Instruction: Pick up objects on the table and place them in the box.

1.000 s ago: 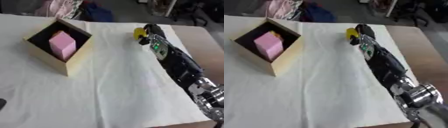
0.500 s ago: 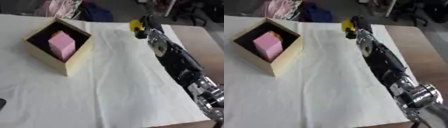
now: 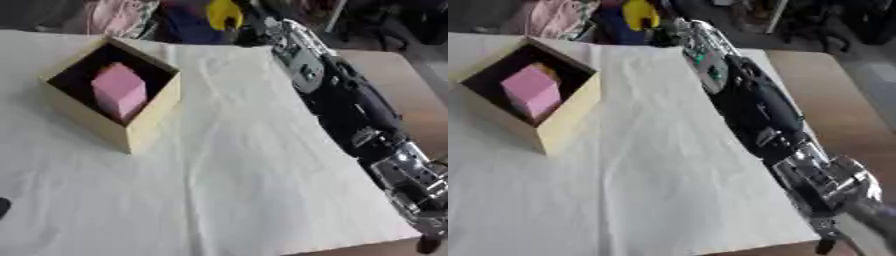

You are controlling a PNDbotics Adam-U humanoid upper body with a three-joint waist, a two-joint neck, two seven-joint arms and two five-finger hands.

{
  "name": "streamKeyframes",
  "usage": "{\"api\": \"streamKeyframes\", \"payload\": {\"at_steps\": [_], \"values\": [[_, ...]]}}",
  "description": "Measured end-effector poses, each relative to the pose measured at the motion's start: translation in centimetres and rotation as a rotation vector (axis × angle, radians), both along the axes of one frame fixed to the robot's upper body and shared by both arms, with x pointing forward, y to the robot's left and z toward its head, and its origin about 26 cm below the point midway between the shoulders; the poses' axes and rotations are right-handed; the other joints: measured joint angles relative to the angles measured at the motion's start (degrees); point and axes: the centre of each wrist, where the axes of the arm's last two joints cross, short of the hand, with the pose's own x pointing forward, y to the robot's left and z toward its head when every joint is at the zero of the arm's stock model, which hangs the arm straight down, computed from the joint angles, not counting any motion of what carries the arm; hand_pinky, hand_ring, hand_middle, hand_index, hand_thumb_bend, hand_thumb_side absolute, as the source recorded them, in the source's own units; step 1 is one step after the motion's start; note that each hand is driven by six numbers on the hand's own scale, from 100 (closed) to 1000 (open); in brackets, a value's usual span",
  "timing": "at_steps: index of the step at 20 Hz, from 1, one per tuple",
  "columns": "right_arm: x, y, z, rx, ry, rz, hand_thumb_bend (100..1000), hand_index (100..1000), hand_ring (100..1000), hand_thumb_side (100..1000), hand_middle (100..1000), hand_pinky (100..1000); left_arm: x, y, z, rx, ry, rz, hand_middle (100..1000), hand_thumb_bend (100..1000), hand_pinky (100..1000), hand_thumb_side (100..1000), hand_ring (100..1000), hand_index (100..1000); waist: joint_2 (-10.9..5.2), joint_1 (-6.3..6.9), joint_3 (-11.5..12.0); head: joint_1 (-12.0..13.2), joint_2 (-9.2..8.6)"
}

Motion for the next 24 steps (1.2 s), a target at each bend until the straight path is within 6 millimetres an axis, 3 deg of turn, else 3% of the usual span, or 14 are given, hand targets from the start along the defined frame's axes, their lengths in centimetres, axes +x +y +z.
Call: {"api": "streamKeyframes", "payload": {"at_steps": [4,10,15,19,24], "values": [[-0.8,3.5,0.6,-0.081,0.043,0.144,100,676,621,100,585,751,0.0,0.0,0.0,0.001,-0.001,-0.002,830,686,772,422,628,810,0.00,0.00,0.4,-0.7,0.00],[-0.2,6.5,-0.8,-0.142,0.105,0.209,100,748,650,100,656,757,0.1,-0.1,0.2,0.002,-0.005,-0.010,829,688,772,422,628,810,0.00,0.00,1.4,-1.6,-0.01],[0.8,7.5,-2.2,-0.159,0.121,0.184,105,765,661,237,681,759,0.1,-0.2,0.2,0.002,-0.006,-0.017,829,688,772,422,627,810,0.00,0.00,1.8,-2.1,-0.04],[1.7,7.4,-3.4,-0.150,0.139,0.123,133,779,665,286,694,759,0.1,-0.3,0.3,0.002,-0.006,-0.024,829,688,772,422,627,810,0.00,0.00,2.8,-2.6,-0.09],[2.8,7.0,-4.3,-0.141,0.158,0.054,302,888,706,419,793,774,0.2,-0.4,0.3,0.003,-0.009,-0.028,828,689,772,421,626,810,0.00,-0.40,3.8,-3.0,-0.38]]}}
